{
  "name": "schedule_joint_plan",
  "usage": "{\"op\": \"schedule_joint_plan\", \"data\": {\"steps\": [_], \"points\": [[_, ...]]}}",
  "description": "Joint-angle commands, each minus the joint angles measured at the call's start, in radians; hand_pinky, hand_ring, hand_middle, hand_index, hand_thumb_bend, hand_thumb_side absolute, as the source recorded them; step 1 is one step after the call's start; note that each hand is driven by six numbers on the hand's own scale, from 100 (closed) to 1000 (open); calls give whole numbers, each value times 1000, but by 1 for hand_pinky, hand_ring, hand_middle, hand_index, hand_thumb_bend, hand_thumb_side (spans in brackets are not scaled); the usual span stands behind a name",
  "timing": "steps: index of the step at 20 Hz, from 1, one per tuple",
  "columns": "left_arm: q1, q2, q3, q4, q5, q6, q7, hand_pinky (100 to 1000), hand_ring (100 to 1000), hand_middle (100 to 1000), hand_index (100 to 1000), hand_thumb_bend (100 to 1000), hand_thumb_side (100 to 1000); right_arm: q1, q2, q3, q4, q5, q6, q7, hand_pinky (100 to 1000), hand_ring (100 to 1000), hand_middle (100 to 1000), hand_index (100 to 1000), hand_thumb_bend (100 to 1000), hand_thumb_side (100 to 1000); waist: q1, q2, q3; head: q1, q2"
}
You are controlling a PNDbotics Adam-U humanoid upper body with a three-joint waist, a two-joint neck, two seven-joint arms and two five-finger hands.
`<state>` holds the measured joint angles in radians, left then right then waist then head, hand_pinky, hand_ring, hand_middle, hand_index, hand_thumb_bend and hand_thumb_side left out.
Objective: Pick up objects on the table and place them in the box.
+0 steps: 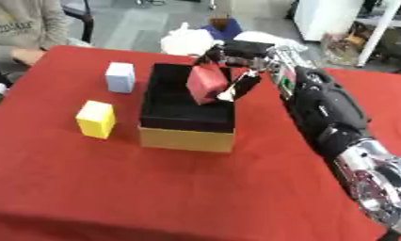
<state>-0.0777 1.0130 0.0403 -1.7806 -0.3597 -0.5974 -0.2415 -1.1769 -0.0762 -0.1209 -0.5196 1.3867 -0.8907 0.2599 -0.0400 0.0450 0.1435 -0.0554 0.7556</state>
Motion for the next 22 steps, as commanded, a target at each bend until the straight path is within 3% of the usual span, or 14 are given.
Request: {"op": "schedule_joint_plan", "data": {"steps": [1,3,6,8,10,11,15,18,22], "points": [[-11,42,6,-3,3,-1,-4,736,764,837,944,428,646,-16,-10,10,-44,60,-16,-23,826,879,948,1000,501,809,9,-9,-1,1,-4],[-11,43,6,1,0,0,-4,736,763,836,944,429,647,-15,-16,17,-54,92,-16,-53,844,921,1000,1000,536,919,9,-9,-4,4,-4],[-11,45,6,11,-5,2,-2,733,760,832,942,426,647,-16,-31,22,-66,111,-16,-108,849,925,1000,1000,557,932,9,-10,-11,10,-5],[-16,48,5,22,-8,3,1,729,756,828,940,433,643,-16,-44,28,-75,90,-16,-149,842,908,992,1000,522,838,9,-11,-18,16,-4],[-26,52,1,41,-11,5,7,725,752,824,938,433,641,-16,-62,42,-93,40,-16,-195,829,874,958,998,453,653,9,-12,-25,26,-3],[-34,54,-2,54,-13,6,10,722,752,822,936,437,637,-13,-73,52,-106,3,-16,-217,822,851,940,983,377,534,9,-13,-29,30,-3],[-88,60,-25,128,-26,1,25,707,741,810,929,450,630,2,-135,104,-194,-217,-16,-254,803,808,894,971,337,313,6,-14,-52,53,-1],[-139,56,-49,197,-41,-17,31,703,739,806,926,463,640,20,-190,120,-278,-420,-16,-204,796,789,872,965,335,235,4,-15,-71,68,-1],[-206,42,-76,294,-76,-51,34,698,736,800,921,491,664,56,-262,112,-384,-686,-16,-73,790,768,843,958,334,172,2,-14,-99,83,-2]]}}
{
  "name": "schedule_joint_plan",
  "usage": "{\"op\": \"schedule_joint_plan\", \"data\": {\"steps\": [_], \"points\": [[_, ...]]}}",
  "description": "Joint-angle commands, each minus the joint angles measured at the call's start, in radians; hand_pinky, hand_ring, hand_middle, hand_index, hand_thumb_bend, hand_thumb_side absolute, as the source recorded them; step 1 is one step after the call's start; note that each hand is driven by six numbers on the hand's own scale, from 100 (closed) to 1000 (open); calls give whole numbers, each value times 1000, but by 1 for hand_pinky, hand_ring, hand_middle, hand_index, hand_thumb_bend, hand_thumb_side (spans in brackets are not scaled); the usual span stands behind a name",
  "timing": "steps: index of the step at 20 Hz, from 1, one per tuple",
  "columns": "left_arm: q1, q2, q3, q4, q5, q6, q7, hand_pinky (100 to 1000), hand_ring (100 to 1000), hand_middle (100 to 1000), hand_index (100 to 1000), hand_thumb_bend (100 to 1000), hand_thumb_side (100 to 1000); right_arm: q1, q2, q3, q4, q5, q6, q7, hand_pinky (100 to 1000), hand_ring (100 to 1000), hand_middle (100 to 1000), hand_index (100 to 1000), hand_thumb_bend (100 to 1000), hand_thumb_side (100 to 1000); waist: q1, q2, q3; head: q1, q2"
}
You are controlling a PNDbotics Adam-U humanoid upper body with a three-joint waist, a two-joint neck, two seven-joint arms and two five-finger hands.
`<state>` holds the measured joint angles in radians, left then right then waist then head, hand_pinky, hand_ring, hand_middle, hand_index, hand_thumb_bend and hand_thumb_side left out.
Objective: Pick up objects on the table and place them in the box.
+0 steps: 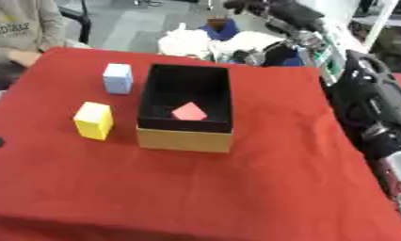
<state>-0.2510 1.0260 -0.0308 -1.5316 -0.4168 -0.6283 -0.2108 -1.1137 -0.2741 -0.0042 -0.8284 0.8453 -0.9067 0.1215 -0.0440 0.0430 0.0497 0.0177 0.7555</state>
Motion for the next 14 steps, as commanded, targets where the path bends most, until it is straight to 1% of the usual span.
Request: {"op": "schedule_joint_plan", "data": {"steps": [1,2,3,5,7,8,11,12,14], "points": [[-48,26,-10,68,-31,-29,5,697,736,799,916,508,669,3,-79,-8,-95,-203,0,102,790,766,836,958,321,171,6,-12,-11,13,-3],[-63,22,-15,92,-45,-39,7,698,733,796,912,503,679,14,-96,-12,-114,-259,0,138,790,764,832,957,320,163,6,-10,-18,18,-4],[-76,17,-21,116,-58,-50,10,698,733,793,906,519,689,24,-111,-16,-131,-310,0,173,791,764,831,957,310,162,7,-9,-25,22,-4],[-100,9,-30,156,-90,-72,17,695,732,786,895,548,702,43,-139,-24,-161,-402,0,237,791,762,828,958,319,146,7,-6,-37,27,-5],[-119,1,-39,190,-124,-95,26,693,725,777,886,549,714,62,-164,-37,-185,-483,0,287,793,759,823,958,284,147,8,-3,-50,34,-6],[-127,-3,-43,204,-139,-105,32,693,724,775,883,577,729,70,-174,-45,-193,-520,0,309,794,756,819,957,281,128,8,-1,-56,37,-6],[-149,-13,-50,242,-183,-128,51,695,718,767,877,589,744,92,-204,-75,-204,-612,0,356,795,751,810,958,258,107,7,3,-68,43,-6],[-157,-18,-52,255,-195,-133,57,695,713,762,873,588,756,99,-213,-86,-206,-640,3,366,796,747,802,957,231,100,6,5,-72,46,-6],[-172,-29,-56,284,-216,-142,67,696,713,760,871,581,775,114,-231,-112,-216,-690,25,379,798,741,796,954,204,100,5,7,-79,52,-6]]}}
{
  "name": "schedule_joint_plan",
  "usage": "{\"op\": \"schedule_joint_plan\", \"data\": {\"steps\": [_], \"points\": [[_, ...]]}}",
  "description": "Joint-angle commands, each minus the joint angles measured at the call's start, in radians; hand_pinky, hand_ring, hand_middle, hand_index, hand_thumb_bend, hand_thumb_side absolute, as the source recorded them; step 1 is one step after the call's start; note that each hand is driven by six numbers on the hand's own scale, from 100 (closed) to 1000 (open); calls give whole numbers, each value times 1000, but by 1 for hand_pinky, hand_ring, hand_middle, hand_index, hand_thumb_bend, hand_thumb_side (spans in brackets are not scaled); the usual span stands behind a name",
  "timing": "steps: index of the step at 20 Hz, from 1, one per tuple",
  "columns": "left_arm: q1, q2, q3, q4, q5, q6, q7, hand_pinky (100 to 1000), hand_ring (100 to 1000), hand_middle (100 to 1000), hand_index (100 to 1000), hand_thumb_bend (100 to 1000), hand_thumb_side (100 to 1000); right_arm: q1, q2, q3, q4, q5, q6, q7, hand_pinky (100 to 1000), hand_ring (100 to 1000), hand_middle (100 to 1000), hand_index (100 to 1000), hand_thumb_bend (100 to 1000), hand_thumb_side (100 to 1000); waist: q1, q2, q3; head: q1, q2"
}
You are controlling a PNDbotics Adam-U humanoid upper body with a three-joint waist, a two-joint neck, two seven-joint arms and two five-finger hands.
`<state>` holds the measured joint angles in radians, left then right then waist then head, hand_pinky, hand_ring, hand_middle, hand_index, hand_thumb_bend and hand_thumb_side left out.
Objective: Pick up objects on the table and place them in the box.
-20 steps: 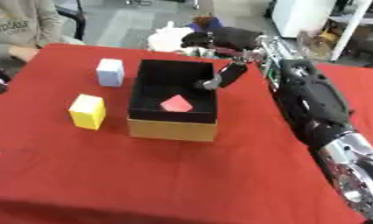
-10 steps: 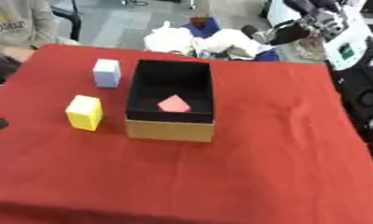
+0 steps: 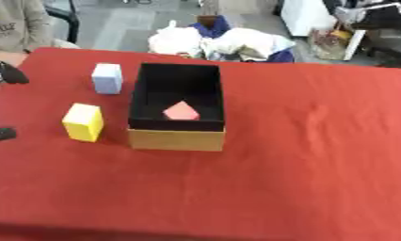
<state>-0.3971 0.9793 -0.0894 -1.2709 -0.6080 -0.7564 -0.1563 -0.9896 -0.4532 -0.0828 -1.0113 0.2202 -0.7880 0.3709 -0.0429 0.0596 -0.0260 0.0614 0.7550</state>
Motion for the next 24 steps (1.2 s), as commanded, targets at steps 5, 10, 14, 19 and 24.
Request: {"op": "schedule_joint_plan", "data": {"steps": [5,10,14,19,24], "points": [[-64,-11,-4,93,-58,-37,17,702,712,763,876,556,812,20,-84,-88,-70,-213,4,175,803,730,780,950,117,100,0,-4,-23,24,-8],[-95,-43,-9,146,-82,-56,9,706,712,764,882,541,834,38,-101,-127,-109,-305,74,219,805,726,773,949,100,100,-2,3,-44,39,-12],[-117,-72,-15,175,-107,-60,11,706,710,764,883,527,850,51,-108,-144,-135,-337,103,232,806,725,771,949,100,102,-1,9,-57,48,-15],[-131,-99,-34,177,-129,-74,4,708,715,768,886,532,902,64,-108,-156,-151,-352,122,238,807,723,768,948,100,116,1,11,-66,54,-15],[-136,-111,-47,168,-148,-78,-14,706,707,760,881,542,918,72,-107,-162,-159,-358,132,243,808,723,768,948,100,124,4,10,-67,58,-15]]}}
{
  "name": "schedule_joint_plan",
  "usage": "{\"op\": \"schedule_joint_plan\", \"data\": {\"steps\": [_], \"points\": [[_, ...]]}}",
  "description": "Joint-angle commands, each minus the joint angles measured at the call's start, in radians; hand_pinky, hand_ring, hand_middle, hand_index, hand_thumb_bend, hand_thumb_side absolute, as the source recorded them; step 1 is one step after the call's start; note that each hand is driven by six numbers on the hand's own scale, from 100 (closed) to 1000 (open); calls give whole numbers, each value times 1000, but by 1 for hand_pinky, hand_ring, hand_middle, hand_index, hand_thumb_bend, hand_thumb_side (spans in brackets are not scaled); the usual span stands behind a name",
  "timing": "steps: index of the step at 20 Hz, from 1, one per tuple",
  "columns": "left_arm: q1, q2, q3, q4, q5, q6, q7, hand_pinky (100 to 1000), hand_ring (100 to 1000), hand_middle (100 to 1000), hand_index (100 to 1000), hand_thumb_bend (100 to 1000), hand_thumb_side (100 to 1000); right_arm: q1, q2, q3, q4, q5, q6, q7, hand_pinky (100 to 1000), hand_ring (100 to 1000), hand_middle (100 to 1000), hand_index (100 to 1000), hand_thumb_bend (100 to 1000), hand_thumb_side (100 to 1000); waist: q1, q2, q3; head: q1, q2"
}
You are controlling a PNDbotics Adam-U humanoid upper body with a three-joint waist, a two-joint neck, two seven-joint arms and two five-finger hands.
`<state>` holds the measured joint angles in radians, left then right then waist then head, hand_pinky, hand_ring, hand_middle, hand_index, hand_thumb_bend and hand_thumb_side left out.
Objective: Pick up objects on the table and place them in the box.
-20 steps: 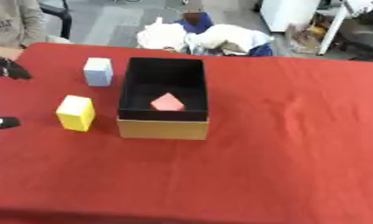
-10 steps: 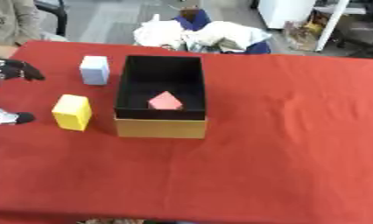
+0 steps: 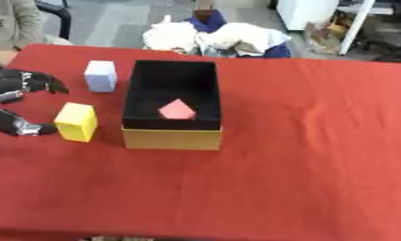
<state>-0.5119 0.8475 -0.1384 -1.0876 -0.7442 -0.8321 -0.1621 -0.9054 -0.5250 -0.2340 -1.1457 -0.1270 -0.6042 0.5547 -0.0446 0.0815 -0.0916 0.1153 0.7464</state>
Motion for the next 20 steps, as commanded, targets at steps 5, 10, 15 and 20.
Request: {"op": "schedule_joint_plan", "data": {"steps": [5,10,15,20], "points": [[-33,8,0,-8,-36,9,0,701,704,750,871,558,893,-6,-31,-15,-30,-12,-44,63,809,723,767,948,100,133,6,-14,0,8,-7],[-44,-2,-3,2,-81,20,23,697,703,746,868,584,878,-2,-32,-18,-31,-12,-42,63,810,722,767,948,100,143,4,-15,1,17,-16],[-59,-13,-5,20,-127,25,47,697,703,745,868,596,877,4,-32,-21,-29,-13,-41,63,810,722,766,948,100,152,2,-15,3,27,-24],[-73,-23,-6,39,-147,26,62,697,701,744,869,581,877,8,-30,-22,-25,-13,-42,66,811,722,765,948,100,166,-1,-15,4,32,-27]]}}
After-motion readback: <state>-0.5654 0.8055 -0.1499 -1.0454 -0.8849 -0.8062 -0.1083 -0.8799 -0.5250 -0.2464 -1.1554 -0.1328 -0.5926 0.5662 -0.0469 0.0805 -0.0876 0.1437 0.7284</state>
